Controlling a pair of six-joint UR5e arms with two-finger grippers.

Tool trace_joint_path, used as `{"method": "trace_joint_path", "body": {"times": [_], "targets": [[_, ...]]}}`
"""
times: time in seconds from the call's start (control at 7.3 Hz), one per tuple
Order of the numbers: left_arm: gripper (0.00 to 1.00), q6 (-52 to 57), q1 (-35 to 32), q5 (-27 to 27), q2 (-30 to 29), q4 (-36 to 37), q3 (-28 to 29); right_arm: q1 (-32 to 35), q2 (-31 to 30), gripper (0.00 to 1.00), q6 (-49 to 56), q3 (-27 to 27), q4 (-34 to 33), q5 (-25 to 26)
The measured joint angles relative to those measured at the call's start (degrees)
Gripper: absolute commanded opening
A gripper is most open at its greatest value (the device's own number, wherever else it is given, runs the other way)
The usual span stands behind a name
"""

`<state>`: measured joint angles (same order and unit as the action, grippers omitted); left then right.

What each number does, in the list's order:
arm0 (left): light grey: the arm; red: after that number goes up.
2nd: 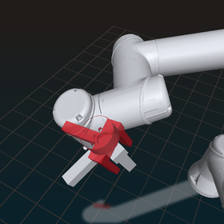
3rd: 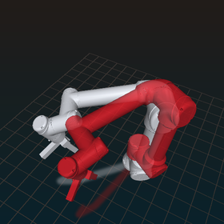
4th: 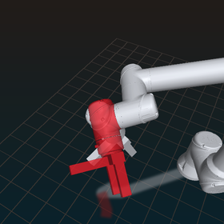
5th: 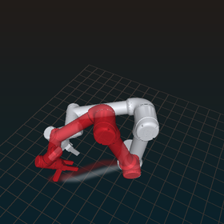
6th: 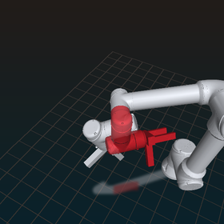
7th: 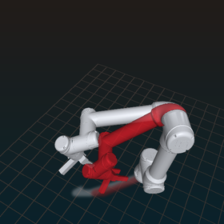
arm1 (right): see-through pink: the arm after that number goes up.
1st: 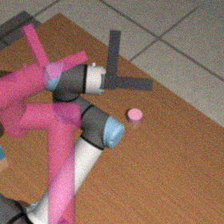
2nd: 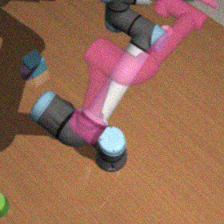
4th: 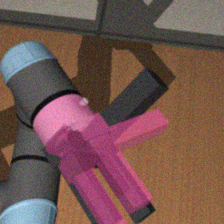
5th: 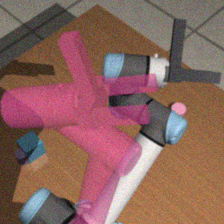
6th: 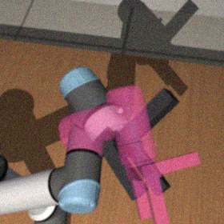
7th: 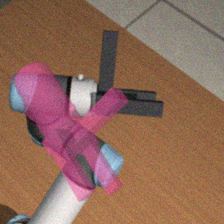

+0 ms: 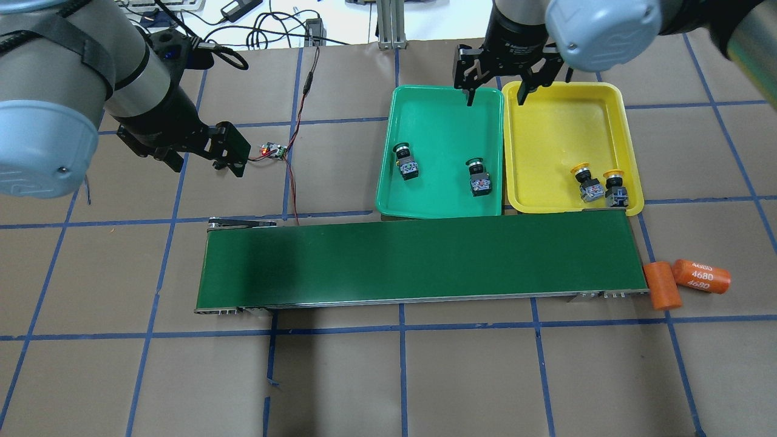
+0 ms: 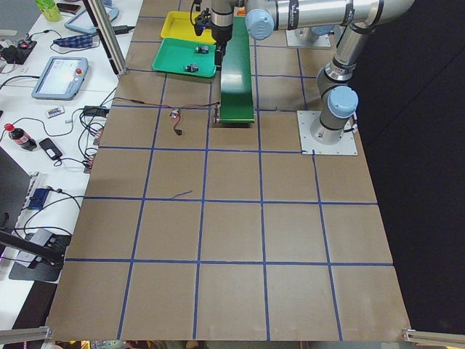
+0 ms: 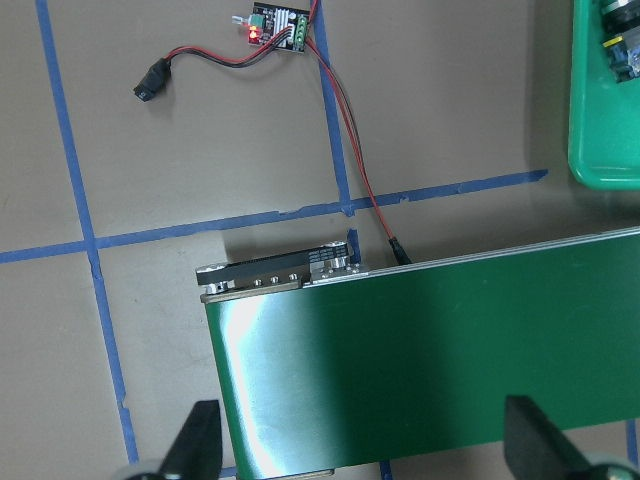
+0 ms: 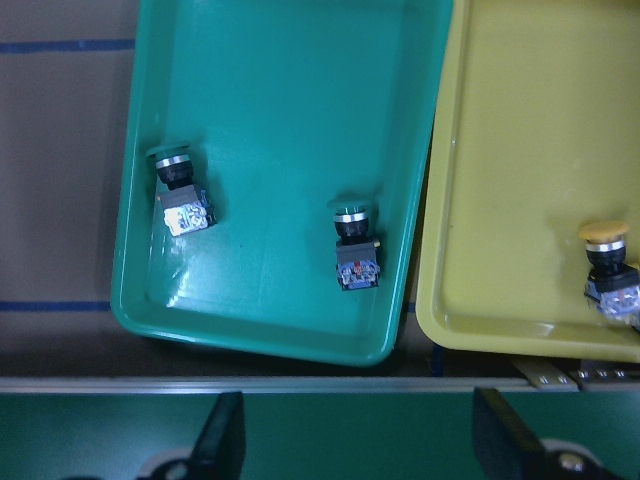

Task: Sort buttons by color to trays

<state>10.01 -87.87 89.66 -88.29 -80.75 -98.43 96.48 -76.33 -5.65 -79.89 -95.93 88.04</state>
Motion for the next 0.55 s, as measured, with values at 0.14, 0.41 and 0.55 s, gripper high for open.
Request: {"method": "trace_joint_path", "body": {"times": [0.14,0.41,0.55], "targets": [[1.0,0.03,0.03,0.08,-0.1,0.02,0.0,-0.74,-2.62,0.83,2.1,-0.95,3.35,-0.17],[1.0,-0.02,0.07,0.13,-0.19,0.2,0.14,-1.88,-6.04,0.92,3.49,-4.19,5.36,-0.52],[1.0,-0.23,0.07,0.08,-0.27,0.53,0.16,-2.04,-6.96,1.0,3.33,-5.3,5.33,-0.66]]}}
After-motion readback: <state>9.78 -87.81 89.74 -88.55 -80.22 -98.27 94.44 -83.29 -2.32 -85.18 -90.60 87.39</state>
